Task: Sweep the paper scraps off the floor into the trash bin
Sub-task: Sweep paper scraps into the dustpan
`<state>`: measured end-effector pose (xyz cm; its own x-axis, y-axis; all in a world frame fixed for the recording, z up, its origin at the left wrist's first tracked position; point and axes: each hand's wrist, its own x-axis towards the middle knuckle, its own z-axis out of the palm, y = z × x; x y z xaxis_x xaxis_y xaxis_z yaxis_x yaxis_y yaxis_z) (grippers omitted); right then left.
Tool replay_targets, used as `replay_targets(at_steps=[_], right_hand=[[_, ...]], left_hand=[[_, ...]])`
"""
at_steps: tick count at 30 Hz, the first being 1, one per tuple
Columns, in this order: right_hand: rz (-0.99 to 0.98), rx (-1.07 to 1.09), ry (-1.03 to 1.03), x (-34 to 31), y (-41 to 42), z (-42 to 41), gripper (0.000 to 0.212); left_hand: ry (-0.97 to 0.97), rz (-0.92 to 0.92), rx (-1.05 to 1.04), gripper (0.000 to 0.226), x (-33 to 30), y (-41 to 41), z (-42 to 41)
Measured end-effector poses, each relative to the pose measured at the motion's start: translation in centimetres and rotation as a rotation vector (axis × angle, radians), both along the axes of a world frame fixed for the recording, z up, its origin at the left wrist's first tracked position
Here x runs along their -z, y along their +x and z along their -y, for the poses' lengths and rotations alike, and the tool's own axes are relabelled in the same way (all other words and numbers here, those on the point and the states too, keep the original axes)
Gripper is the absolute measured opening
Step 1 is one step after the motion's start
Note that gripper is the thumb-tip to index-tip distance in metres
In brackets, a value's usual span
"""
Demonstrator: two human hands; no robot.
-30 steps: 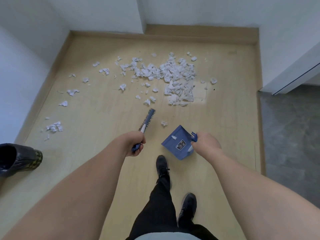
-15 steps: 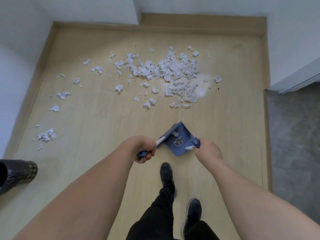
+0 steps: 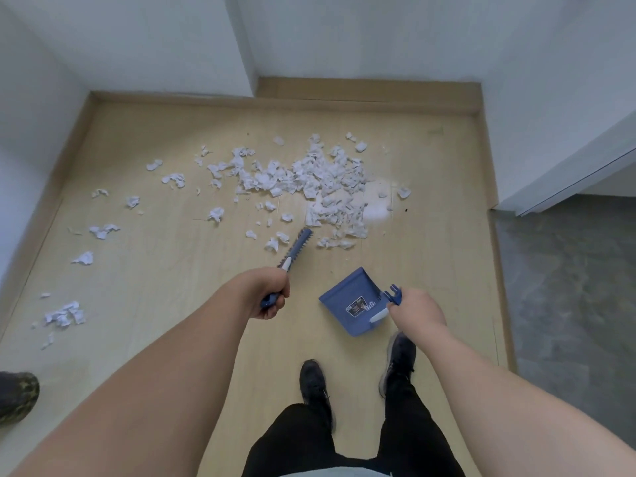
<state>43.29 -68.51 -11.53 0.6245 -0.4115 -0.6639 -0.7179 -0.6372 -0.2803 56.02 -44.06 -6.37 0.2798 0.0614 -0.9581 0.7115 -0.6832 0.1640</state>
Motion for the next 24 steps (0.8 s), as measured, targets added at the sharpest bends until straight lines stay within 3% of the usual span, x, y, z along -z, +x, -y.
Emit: replay_targets(at_steps=[6,10,13,17,24], right_hand=[[0.019,-0.04,-0.027,1.5,2.8,7.0,0.022],[0.023,-0.142,-0.058,3.3,4.9,10.7,0.008],[0.04,-0.16,-0.061,4.2,6.0,13.6,0.013],[0.049,-0.153,-0.013,4.2,7.1,14.9,0.016],[0.037,-0.138,0.036,2.0,6.6,18.4,0.015]], left_hand=[[-0.003,0.028,-0.08,0.014,3.1,3.2,6.5],[0.043,-0.045,0.027,0.012,4.6,3.6,10.8],[0.08,-0.122,0.168,0.011,4.9,2.6,13.8],[0.057,-0.21,0.242,0.004,2.6,2.2,16.6],[0.127,-0.182,0.247,0.004,-3.0,4.5,18.9]])
